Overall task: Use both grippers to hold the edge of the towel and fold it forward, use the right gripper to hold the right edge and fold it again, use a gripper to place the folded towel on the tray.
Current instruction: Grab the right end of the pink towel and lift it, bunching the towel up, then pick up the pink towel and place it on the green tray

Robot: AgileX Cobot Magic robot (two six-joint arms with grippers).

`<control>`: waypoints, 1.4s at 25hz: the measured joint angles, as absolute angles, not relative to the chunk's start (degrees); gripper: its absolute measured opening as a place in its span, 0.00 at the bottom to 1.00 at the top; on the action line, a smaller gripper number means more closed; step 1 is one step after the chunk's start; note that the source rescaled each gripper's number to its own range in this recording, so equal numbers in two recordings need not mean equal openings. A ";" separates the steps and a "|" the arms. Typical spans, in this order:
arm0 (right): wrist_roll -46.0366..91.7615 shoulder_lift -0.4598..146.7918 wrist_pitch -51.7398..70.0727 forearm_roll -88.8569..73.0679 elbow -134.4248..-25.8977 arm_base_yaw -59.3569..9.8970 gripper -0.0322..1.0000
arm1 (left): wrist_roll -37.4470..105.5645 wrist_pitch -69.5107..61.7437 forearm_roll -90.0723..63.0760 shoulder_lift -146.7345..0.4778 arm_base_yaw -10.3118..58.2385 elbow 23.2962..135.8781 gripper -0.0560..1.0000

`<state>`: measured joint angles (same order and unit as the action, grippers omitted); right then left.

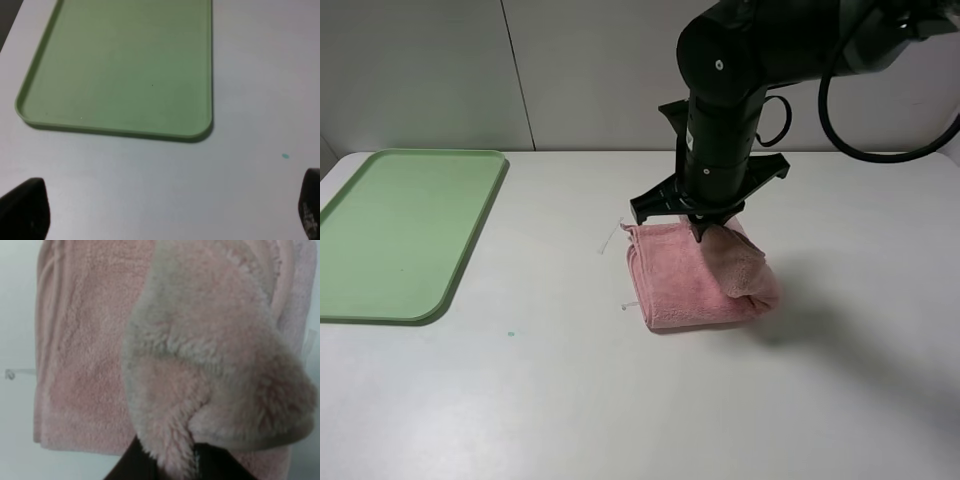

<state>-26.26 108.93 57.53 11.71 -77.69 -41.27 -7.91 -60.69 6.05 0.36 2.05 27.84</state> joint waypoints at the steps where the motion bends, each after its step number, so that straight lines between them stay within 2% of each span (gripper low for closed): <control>1: -26.38 109.00 57.47 11.59 -77.69 -41.27 0.13 | -7.91 -60.69 6.05 0.36 2.05 27.84 1.00; 4: -27.23 109.12 57.27 11.41 -77.69 -41.27 0.13 | -7.91 -60.69 6.05 0.36 2.05 27.84 1.00; 5: -27.61 109.11 57.22 11.03 -77.69 -41.27 0.16 | -7.91 -60.69 6.05 0.36 2.05 27.84 1.00; 6: -27.93 109.11 56.97 10.40 -77.69 -41.27 0.25 | -7.91 -60.69 6.05 0.36 2.05 27.84 1.00; 7: -28.11 109.11 56.16 9.57 -77.69 -41.27 0.38 | -7.91 -60.69 6.05 0.36 2.05 27.84 1.00; 8: -28.56 109.11 55.24 8.87 -77.69 -41.27 0.60 | -7.91 -60.69 6.05 0.36 2.05 27.84 1.00; 9: -28.97 109.11 54.07 7.81 -77.69 -41.27 0.76 | -7.91 -60.69 6.05 0.36 2.05 27.84 1.00; 10: -29.04 109.11 52.82 6.56 -77.69 -41.27 0.86 | -7.91 -60.69 6.05 0.36 2.05 27.84 1.00; 12: -28.59 109.11 50.49 3.59 -77.69 -41.27 0.95 | -7.91 -60.69 6.05 0.36 2.05 27.84 1.00; 15: -27.10 109.11 48.16 0.57 -77.69 -41.27 0.99 | -7.91 -60.69 6.05 0.36 2.05 27.84 1.00; 20: -24.24 109.11 49.38 0.76 -77.69 -41.27 1.00 | -7.91 -60.69 6.05 0.36 2.05 27.84 1.00; 30: -12.04 104.14 67.38 4.12 -77.69 -41.27 1.00 | -7.91 -60.69 6.05 0.36 2.05 27.84 1.00; 35: -8.16 97.43 69.54 5.45 -75.37 -41.27 1.00 | -7.91 -60.69 6.05 0.36 2.05 27.84 1.00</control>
<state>-8.16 97.43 69.54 5.45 -75.37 -41.27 -7.91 -60.69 6.05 0.36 2.05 27.84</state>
